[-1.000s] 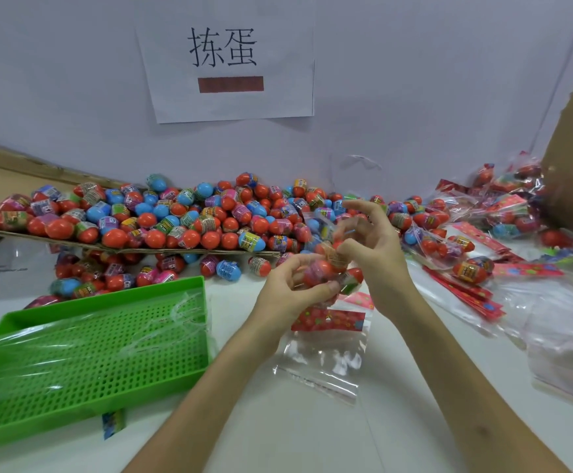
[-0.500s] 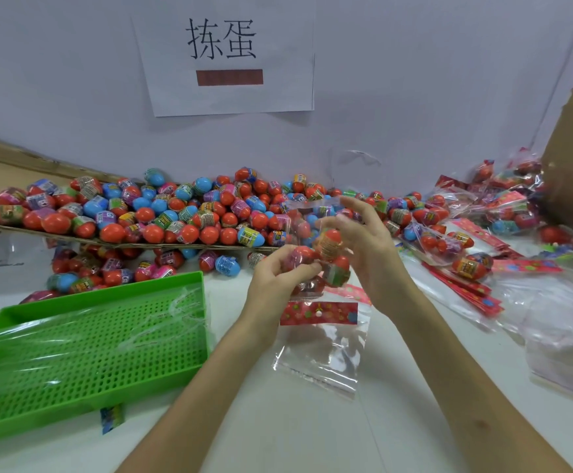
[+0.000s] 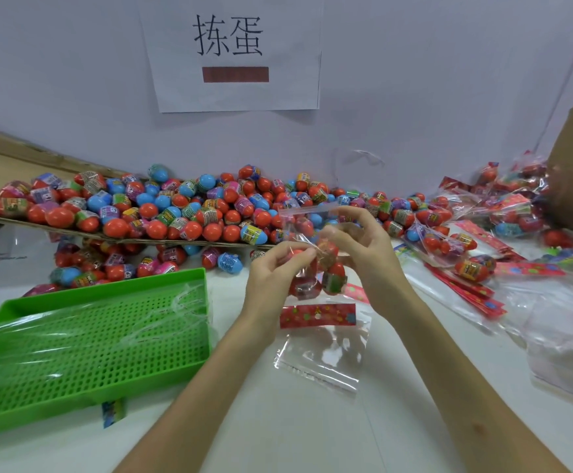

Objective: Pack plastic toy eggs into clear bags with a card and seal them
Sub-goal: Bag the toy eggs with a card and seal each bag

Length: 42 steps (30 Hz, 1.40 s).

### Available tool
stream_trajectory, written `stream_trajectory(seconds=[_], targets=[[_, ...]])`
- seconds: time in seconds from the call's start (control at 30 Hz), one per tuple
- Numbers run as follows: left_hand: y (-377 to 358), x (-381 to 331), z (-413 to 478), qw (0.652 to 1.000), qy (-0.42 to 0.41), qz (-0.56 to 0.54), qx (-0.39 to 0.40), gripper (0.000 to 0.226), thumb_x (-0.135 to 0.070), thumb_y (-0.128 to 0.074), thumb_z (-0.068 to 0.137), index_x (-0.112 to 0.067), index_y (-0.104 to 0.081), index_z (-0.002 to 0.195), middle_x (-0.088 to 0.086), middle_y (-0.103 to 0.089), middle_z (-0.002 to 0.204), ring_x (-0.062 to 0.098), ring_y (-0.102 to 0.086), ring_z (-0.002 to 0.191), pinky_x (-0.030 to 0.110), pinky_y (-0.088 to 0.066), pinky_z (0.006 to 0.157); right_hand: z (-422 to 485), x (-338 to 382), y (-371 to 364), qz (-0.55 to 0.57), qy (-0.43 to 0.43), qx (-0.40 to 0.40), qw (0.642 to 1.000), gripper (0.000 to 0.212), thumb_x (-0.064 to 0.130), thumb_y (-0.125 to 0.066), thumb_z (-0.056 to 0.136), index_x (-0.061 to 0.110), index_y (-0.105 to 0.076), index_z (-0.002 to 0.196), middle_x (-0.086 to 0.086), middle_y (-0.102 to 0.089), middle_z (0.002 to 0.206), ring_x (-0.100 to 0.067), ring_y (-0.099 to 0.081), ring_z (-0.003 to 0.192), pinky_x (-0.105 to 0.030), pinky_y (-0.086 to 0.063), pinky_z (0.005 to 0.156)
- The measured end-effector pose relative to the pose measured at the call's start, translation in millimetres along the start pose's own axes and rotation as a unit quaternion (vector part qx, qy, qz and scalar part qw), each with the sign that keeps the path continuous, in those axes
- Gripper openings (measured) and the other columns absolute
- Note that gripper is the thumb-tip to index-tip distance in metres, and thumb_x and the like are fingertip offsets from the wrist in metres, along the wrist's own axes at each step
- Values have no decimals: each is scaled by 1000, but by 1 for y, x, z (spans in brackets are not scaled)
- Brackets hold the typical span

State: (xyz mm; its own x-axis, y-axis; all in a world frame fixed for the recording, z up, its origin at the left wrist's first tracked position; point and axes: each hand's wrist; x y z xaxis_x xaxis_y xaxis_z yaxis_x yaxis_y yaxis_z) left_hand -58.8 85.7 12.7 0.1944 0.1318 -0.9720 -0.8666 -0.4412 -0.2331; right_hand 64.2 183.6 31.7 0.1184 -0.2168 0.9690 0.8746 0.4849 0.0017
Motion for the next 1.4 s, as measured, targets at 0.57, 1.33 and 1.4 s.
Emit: stream_trajectory(seconds=[0.57,1.33,1.4], targets=[[2,-3,2,997,6,-68,-35,20,-30,-73,94,-19,-77,110,11,-78,107,30,-74,99,41,-60,83,-2,-4,-2,-1,49,-5,999,33,3,-77,88,20,-67,113,-2,-73,80,-18,-72,81,-27,-58,78],[2,0,6,982,-16,-158,-106,22,-26,-66,99,-9,-66,112,10,-79,105,19,-75,86,32,-62,71,-6,-3,-13,32,-43,-26,998,34,13,-79,87,18,-66,118,-5,-69,94,-24,-71,96,-35,-59,86],[4,0,7,983,-19,-140,-116,18,-23,-69,98,-9,-67,108,6,-79,98,17,-74,83,30,-61,69,-7,-3,-14,35,-37,-27,998,35,13,-79,87,18,-65,119,-3,-69,90,-21,-71,92,-30,-57,81]])
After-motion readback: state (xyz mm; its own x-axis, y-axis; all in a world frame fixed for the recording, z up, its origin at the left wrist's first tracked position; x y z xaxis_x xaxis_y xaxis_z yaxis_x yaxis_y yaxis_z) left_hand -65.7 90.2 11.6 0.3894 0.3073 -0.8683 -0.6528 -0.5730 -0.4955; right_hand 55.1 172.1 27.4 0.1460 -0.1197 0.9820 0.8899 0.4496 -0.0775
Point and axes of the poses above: each hand's wrist, its own z-axis towards the middle knuckle, its own y-axis out of the back of the hand, x = y × z
